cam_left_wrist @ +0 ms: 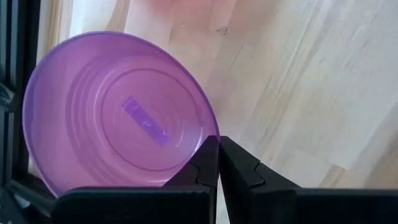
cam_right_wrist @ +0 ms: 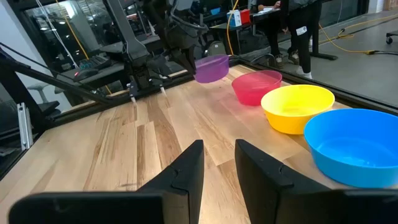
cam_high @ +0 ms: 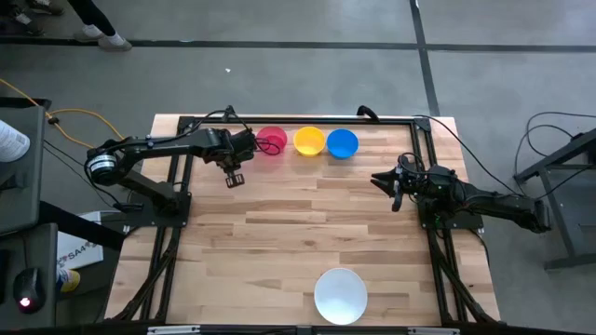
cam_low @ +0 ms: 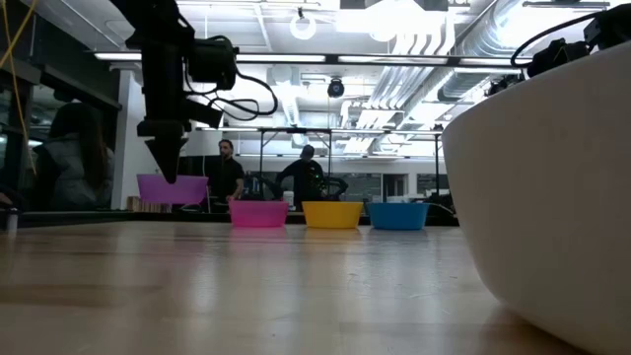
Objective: Nest bowls inside each other
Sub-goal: Stack the violet bowl on the white bowl
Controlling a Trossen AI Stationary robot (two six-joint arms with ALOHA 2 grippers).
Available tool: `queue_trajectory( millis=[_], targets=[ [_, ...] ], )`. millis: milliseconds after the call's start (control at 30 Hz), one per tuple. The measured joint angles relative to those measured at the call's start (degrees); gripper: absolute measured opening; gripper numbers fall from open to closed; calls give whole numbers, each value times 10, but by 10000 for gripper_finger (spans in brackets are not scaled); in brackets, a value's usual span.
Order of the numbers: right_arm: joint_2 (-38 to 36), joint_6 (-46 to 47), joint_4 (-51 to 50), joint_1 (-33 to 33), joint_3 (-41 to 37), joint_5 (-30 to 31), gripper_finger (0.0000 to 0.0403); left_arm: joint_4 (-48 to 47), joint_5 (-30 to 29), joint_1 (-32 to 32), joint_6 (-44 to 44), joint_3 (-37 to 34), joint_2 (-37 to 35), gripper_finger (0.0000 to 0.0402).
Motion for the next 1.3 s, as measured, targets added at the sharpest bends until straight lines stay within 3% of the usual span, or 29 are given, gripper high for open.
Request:
queue_trajectory(
  millis=[267,767,1300],
  targets=[
    [0,0,0,0,0,0,85,-23,2,-74,-30,25,0,1],
    [0,0,0,0,0,0,85,-33,26,-299,-73,88,2,0],
    [0,0,3,0,0,0,85,-73,48,-426,-57,279,193,0]
  ],
)
